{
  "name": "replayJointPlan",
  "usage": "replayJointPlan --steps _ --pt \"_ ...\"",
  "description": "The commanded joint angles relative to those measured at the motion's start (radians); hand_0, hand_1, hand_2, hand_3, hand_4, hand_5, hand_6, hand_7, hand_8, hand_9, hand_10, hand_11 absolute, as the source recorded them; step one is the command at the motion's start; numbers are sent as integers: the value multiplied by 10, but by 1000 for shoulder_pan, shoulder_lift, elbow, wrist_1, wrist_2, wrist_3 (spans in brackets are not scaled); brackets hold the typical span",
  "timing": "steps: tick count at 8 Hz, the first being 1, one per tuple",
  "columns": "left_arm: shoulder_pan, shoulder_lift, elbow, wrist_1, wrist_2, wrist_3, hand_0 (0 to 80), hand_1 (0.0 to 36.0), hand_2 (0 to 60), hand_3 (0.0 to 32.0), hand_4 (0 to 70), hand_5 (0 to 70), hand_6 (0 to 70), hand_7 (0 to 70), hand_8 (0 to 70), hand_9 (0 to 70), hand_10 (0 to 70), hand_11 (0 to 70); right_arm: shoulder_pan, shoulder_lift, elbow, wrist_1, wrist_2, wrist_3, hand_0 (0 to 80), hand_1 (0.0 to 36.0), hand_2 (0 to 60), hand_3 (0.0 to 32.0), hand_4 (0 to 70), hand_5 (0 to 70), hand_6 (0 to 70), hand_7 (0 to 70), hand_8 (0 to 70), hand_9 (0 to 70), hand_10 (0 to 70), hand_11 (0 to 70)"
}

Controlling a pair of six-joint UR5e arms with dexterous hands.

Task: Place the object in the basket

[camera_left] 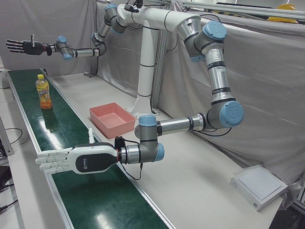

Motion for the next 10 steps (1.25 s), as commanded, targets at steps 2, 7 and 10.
replayJointPlan --steps 2,7,10 --pt "-5 -1 -4 26 2 2 646 136 0 0 0 51 0 0 0 0 0 0 0 0 0 0 0 -1 0 0 0 0 0 0 0 0 0 0 0 0" --pt "-11 -2 -9 36 2 5 617 123 0 0 0 59 0 0 0 0 0 0 0 0 0 0 0 0 0 0 0 0 0 0 0 0 0 0 0 0" --pt "-11 -2 -7 37 2 4 616 122 0 0 0 59 0 0 0 0 0 0 0 0 0 0 0 0 0 0 0 0 0 0 0 0 0 0 0 0"
